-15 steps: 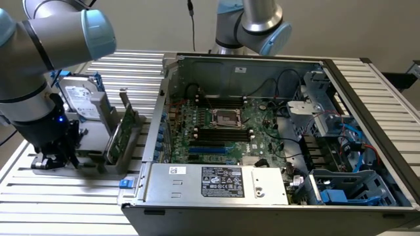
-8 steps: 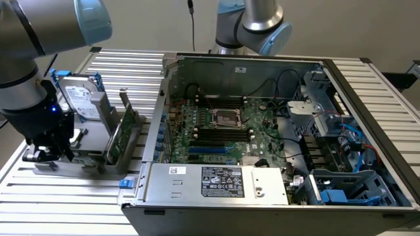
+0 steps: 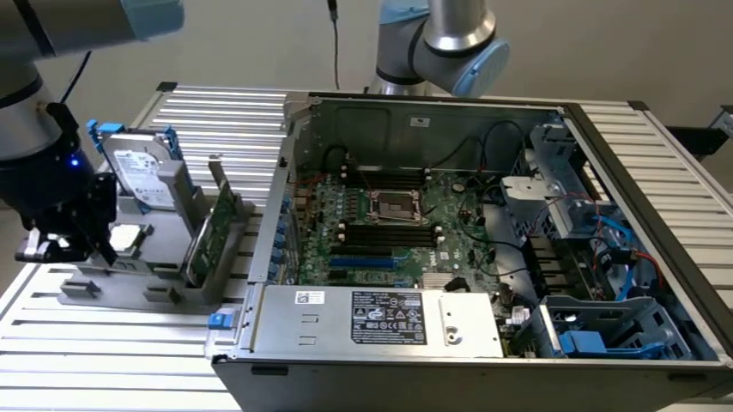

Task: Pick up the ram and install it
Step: 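Pick up the ram and move it above insertion slot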

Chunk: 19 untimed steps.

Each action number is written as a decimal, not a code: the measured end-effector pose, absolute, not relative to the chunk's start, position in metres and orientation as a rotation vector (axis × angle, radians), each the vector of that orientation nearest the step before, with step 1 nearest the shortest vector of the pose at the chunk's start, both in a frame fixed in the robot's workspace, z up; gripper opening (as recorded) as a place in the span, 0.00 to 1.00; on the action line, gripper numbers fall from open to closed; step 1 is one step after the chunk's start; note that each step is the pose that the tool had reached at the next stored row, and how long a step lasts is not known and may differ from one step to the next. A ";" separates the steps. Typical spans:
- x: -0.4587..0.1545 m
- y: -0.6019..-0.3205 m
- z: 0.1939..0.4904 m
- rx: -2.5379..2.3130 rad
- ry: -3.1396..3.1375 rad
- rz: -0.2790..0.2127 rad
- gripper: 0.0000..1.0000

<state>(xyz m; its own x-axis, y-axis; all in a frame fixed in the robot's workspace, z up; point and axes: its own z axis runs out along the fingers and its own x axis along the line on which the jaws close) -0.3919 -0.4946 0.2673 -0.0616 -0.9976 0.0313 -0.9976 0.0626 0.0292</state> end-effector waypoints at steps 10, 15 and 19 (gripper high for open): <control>-0.388 -0.492 0.308 2.122 -2.258 0.000 0.14; -0.374 -0.491 0.331 2.122 -2.258 0.000 0.14; -0.358 -0.491 0.349 2.122 -2.258 0.000 0.14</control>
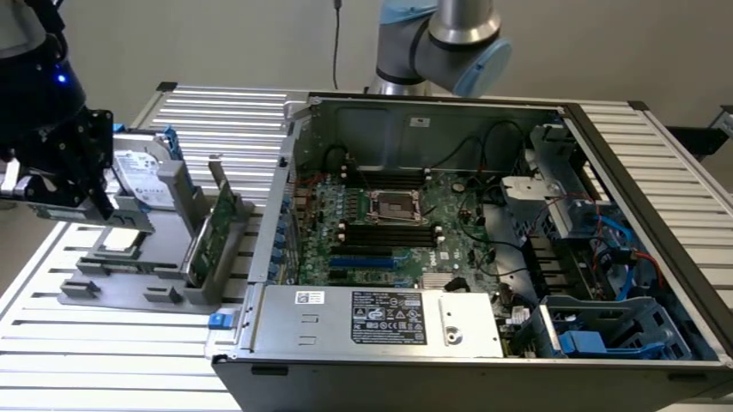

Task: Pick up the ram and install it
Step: 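Pick up the ram and move it above insertion slot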

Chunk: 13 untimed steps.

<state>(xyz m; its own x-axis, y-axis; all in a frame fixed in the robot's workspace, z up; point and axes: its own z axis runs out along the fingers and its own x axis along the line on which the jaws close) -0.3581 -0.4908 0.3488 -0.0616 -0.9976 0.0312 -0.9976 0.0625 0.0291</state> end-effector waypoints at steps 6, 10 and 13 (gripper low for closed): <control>-0.334 -0.489 0.369 2.122 -2.258 0.000 0.14; -0.317 -0.487 0.375 2.122 -2.258 0.000 0.14; -0.305 -0.486 0.379 2.122 -2.258 0.000 0.14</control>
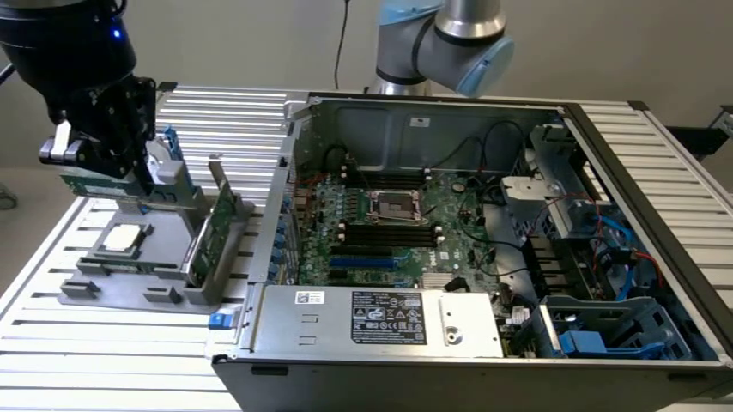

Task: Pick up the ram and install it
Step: 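Pick up the ram and move it above insertion slot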

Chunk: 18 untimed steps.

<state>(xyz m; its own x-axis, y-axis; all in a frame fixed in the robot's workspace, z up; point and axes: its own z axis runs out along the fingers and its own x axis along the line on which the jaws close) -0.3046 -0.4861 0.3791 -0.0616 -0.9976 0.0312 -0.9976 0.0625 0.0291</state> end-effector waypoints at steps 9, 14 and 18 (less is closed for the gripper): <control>-0.265 -0.484 0.390 2.124 -2.260 -0.003 0.14; -0.244 -0.483 0.395 2.125 -2.261 -0.005 0.14; -0.227 -0.482 0.399 2.125 -2.261 -0.007 0.14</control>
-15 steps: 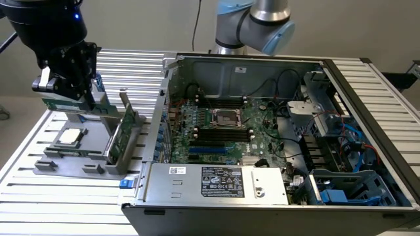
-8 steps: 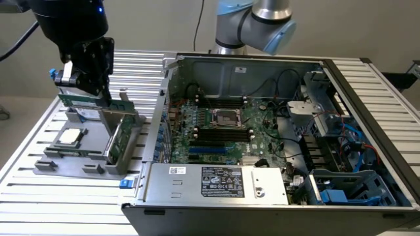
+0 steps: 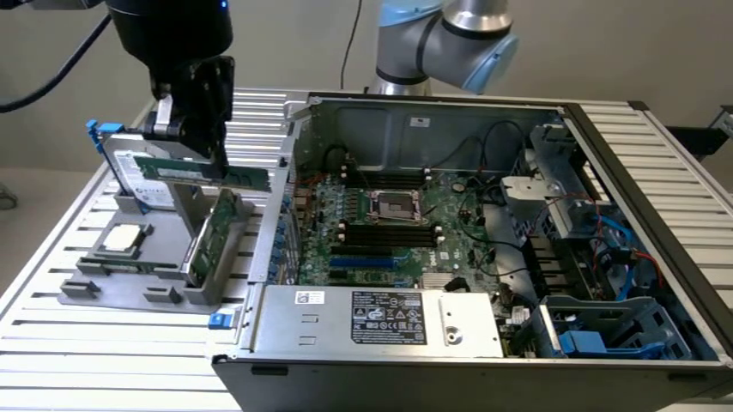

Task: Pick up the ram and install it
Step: 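Pick up the ram and move it above insertion slot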

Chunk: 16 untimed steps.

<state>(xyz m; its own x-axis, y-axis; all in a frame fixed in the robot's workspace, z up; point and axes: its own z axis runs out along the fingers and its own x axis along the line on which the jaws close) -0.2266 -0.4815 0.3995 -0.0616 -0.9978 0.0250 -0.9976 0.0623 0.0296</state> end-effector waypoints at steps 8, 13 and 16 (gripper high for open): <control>-0.191 -0.480 0.408 2.126 -2.262 -0.010 0.14; -0.168 -0.479 0.413 2.127 -2.263 -0.012 0.14; -0.155 -0.478 0.416 2.128 -2.264 -0.013 0.14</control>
